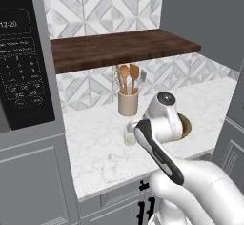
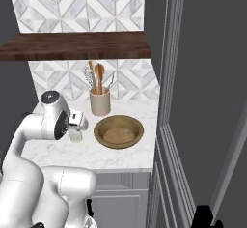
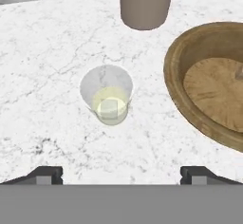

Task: Grab a lemon wedge from the fridge and one ice cube from the ice bowl, and put them in the glass of lemonade.

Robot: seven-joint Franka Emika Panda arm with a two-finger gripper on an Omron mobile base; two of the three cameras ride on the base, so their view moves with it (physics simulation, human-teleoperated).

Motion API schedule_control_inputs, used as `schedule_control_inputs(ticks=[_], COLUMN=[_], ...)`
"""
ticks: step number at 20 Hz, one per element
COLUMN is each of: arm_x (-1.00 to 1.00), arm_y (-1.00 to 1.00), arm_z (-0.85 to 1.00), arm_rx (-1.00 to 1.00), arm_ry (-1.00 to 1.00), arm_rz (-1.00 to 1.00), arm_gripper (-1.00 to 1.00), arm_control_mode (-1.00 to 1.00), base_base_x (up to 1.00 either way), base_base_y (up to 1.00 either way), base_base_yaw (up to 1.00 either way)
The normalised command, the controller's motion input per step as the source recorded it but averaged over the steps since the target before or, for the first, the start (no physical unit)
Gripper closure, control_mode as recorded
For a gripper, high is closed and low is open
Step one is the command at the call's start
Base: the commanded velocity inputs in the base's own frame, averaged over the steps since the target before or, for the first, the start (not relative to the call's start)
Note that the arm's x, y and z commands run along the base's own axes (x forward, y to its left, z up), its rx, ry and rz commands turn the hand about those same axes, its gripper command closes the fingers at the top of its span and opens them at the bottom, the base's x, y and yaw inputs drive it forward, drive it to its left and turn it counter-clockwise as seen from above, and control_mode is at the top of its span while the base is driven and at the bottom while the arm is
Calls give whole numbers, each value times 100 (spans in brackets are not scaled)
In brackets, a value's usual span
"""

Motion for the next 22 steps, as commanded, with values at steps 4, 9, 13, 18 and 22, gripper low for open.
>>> schedule_control_inputs(ticks=[4,9,13,18,22], arm_x=[-56,-30,-33,-16,0], arm_y=[-36,-5,-18,-9,-1], arm_z=[8,3,0,0,-2], arm_rx=[0,0,0,0,0], arm_ry=[-17,-14,-13,-13,-8], arm_rz=[-3,-3,-9,-5,0], arm_gripper=[-100,-100,-100,-100,-100], arm_control_mode=[-100,-100,-100,-100,-100], base_base_x=[0,0,0,0,0], base_base_y=[0,0,0,0,0], base_base_yaw=[0,0,0,0,0])
